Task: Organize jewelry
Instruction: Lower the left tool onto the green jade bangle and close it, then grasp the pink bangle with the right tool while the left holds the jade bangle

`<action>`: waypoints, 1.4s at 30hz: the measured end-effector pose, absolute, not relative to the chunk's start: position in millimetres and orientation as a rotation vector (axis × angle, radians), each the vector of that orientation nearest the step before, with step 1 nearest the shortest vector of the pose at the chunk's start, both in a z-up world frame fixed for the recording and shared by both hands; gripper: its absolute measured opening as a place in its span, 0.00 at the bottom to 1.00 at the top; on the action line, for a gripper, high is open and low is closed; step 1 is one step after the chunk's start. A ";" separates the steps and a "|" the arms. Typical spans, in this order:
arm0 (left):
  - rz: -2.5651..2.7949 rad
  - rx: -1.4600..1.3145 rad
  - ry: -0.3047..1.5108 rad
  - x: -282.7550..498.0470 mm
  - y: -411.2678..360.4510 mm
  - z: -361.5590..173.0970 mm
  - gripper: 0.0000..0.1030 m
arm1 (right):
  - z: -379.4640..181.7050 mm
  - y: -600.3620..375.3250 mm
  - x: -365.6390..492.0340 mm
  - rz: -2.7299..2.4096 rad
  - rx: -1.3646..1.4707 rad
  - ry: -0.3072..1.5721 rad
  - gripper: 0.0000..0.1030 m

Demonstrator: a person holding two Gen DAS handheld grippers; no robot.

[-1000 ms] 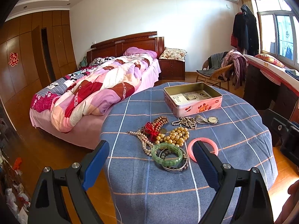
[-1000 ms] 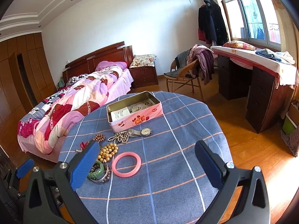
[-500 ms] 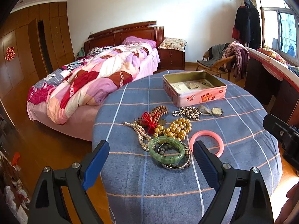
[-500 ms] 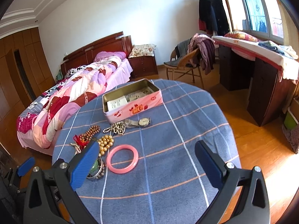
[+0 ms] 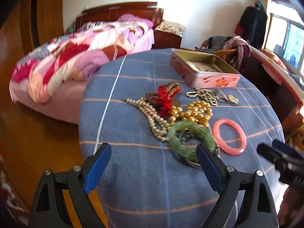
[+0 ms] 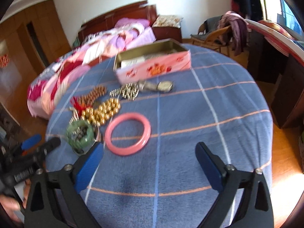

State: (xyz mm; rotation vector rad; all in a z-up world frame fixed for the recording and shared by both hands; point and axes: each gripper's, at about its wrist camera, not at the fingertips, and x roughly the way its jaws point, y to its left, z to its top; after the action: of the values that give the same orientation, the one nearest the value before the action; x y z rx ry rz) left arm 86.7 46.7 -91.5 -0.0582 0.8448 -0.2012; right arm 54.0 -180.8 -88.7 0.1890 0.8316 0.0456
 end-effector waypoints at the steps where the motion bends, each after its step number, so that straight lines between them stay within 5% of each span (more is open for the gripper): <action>1: -0.217 -0.089 0.862 90.8 49.2 -93.1 0.88 | -89.0 -180.5 53.9 0.044 0.179 0.828 0.94; 4: -0.242 -0.147 0.894 104.7 50.6 -95.2 0.86 | -83.6 -180.8 52.9 0.039 0.141 0.785 0.94; 7: -0.247 -0.088 0.926 116.8 39.8 -102.6 0.62 | -83.0 -179.1 56.9 0.068 0.124 0.781 0.94; 12: -0.300 -0.041 0.955 124.6 31.3 -108.6 0.49 | -92.5 -171.3 70.0 0.085 0.077 0.823 0.94; 18: -0.385 0.006 0.923 127.0 21.8 -105.4 0.07 | -99.0 -178.8 83.3 0.118 0.133 0.872 0.94; 33: -0.408 -0.081 0.802 140.7 48.4 -65.8 0.06 | -116.8 -134.4 107.2 0.171 -0.105 0.966 0.93; 42: -0.412 -0.089 0.800 149.8 41.9 -59.0 0.06 | -112.5 -139.7 120.1 0.193 -0.116 0.983 0.81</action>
State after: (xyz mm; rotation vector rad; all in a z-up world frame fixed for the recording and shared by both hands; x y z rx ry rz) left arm 149.8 41.9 -59.0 -0.0890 0.8000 -0.4124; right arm 120.1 -139.7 -112.5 -0.1160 0.9828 0.1927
